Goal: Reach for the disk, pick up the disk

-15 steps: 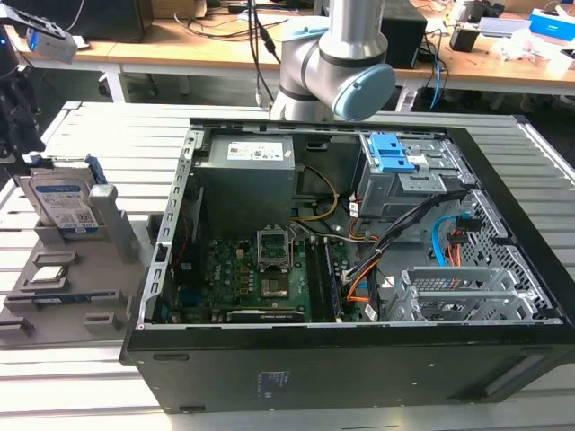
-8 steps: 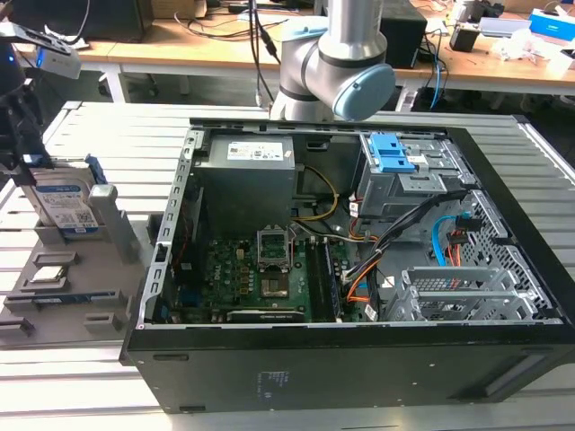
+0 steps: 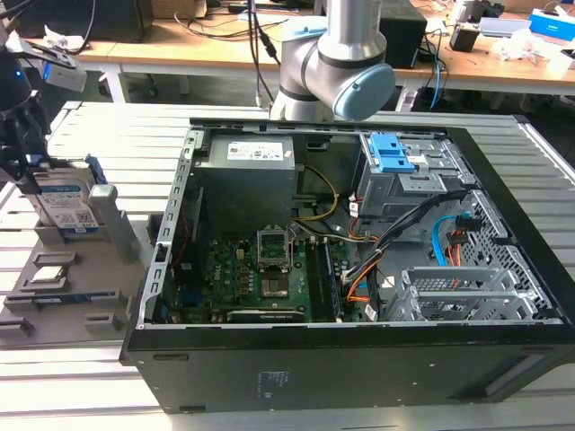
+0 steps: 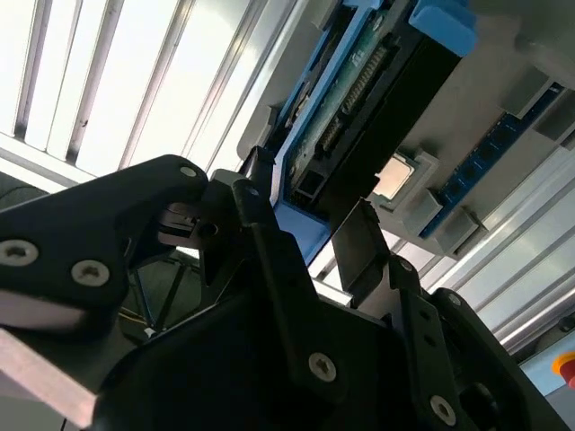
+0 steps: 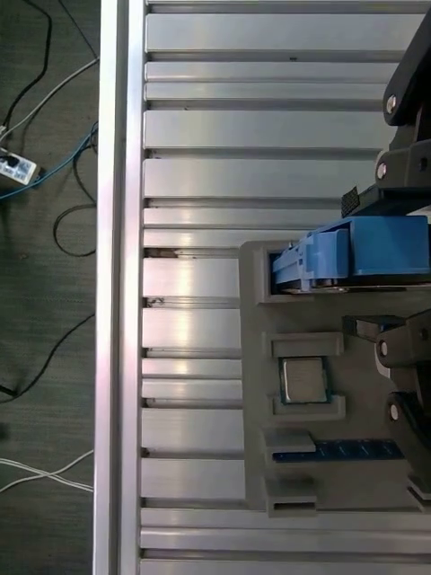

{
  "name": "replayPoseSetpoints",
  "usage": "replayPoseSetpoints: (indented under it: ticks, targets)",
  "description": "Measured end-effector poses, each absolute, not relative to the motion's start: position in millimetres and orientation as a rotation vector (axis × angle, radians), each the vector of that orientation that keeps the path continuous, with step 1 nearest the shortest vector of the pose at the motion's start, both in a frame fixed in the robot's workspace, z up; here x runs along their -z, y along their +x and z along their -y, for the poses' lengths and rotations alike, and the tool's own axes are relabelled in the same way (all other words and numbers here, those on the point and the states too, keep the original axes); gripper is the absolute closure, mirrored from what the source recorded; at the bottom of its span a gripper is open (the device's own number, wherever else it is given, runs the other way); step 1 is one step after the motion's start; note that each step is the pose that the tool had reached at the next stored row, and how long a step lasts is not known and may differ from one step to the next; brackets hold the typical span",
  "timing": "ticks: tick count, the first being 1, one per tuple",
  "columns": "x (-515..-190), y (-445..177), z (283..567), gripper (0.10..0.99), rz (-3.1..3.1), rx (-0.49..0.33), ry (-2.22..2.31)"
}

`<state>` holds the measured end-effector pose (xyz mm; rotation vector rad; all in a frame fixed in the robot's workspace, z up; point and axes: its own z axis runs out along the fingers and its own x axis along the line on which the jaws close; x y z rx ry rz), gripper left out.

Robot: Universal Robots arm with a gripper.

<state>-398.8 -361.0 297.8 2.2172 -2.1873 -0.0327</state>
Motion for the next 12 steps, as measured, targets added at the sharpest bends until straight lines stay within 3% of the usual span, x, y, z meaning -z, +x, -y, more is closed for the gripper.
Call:
replayPoseSetpoints:
  ticks: [8,11,12]
  targets:
    - [-293.3,-398.8,361.0,0.545,2.186,0.033,2.218]
    - [-293.1,-398.8,361.0,0.624,2.186,0.033,2.218]
    - [-293.0,-398.8,360.9,0.686,2.186,0.033,2.218]
